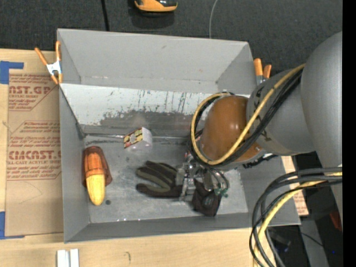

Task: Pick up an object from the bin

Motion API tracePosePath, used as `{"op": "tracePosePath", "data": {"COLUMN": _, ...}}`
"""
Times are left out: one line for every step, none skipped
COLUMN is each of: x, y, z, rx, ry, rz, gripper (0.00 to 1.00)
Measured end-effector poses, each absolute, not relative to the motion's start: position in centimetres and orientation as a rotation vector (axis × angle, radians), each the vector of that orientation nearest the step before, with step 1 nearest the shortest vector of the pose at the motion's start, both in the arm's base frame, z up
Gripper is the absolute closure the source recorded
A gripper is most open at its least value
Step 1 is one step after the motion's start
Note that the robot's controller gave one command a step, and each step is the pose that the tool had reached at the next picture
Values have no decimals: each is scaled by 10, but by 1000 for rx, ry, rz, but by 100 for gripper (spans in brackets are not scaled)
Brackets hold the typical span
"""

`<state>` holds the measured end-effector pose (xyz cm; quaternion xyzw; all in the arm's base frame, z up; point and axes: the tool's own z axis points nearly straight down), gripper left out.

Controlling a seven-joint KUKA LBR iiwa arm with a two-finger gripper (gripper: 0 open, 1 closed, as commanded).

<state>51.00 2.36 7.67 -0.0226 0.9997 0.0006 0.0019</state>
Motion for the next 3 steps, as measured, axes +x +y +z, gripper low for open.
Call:
{"op": "tracePosePath", "data": {"x": 510, "y": 24, "z": 77, "rx": -71, "ry": 3137, "rz": 2, "gripper": 100}}
{"op": "tracePosePath", "data": {"x": 509, "y": 24, "z": 78, "rx": -71, "ry": 3139, "rz": 2, "gripper": 100}}
{"op": "tracePosePath", "data": {"x": 499, "y": 20, "z": 119, "rx": -32, "ry": 3137, "rz": 1, "gripper": 100}}
